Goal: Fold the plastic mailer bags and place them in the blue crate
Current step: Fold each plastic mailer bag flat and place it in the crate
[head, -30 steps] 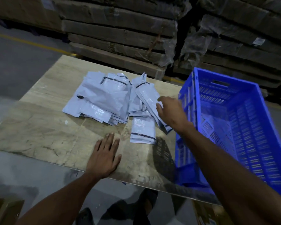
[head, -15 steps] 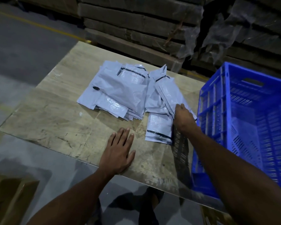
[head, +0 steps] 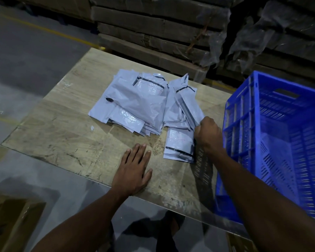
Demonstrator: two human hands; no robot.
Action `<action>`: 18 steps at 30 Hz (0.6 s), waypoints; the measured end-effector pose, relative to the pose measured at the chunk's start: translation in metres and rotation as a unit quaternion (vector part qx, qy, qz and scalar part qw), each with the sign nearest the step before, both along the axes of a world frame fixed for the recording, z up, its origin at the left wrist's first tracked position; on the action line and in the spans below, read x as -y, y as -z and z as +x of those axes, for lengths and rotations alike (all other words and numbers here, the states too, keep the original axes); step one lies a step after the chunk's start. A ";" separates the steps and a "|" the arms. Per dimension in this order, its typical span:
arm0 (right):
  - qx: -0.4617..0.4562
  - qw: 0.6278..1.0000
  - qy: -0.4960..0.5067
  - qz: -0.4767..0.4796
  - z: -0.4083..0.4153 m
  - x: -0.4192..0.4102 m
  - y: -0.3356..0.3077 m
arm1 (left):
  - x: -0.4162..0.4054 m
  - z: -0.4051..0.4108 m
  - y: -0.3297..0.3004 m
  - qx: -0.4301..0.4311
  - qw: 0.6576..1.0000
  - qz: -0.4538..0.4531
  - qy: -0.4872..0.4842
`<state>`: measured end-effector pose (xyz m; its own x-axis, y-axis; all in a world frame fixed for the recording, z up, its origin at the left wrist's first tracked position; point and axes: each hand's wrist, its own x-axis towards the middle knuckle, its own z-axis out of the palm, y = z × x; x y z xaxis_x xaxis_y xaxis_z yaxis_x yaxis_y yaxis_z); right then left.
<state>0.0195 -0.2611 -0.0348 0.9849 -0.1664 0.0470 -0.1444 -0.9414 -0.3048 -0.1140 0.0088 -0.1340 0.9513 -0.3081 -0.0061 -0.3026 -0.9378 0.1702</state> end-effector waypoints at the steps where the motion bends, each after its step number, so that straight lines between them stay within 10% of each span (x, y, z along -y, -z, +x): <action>1: 0.007 1.000 0.002 0.027 -0.009 -0.007 -0.003 | 0.000 0.000 -0.001 0.001 1.000 0.002 0.000; 10: 0.048 0.988 -0.145 -0.002 -0.141 -0.076 0.020 | -0.010 -0.007 0.001 0.009 0.999 -0.003 -0.049; 18: 0.027 0.968 -0.248 -0.018 -0.220 -0.104 0.095 | -0.106 -0.025 0.021 0.053 0.978 -0.199 0.022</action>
